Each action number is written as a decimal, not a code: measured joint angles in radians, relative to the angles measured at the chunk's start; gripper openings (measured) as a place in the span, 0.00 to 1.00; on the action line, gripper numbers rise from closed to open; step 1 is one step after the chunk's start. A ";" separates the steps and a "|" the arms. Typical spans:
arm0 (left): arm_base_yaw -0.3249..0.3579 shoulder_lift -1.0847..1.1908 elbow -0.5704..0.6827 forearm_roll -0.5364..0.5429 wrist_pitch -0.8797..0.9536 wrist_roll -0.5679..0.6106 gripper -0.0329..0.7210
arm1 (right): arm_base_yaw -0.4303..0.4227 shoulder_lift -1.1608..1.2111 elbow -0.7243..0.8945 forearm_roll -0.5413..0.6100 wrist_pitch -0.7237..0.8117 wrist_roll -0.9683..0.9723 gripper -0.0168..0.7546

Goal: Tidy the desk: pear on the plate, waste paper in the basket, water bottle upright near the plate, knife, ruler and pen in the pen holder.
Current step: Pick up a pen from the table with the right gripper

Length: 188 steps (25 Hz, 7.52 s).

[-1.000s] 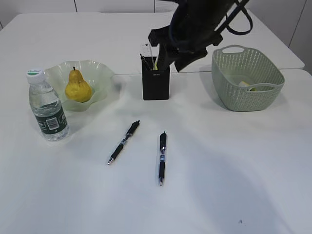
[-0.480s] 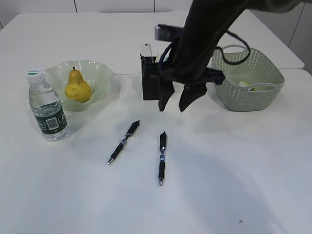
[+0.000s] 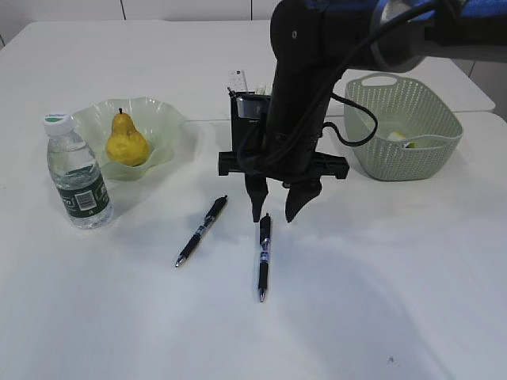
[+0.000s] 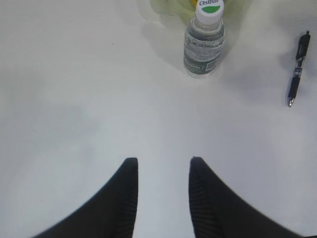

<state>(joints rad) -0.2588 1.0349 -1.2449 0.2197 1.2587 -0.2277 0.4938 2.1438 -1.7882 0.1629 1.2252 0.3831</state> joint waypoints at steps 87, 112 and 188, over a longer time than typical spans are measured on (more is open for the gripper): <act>0.000 0.000 0.000 0.062 0.000 0.000 0.36 | 0.000 0.159 -0.008 -0.020 -0.135 0.076 0.52; 0.000 0.000 0.000 0.062 0.000 0.000 0.36 | 0.000 0.159 -0.008 -0.045 -0.137 0.093 0.52; 0.000 0.000 0.000 0.062 0.000 0.000 0.36 | 0.000 0.179 -0.032 -0.071 -0.067 0.113 0.52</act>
<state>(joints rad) -0.2588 1.0349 -1.2449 0.2820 1.2587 -0.2277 0.4938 2.3232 -1.8206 0.0921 1.1584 0.4959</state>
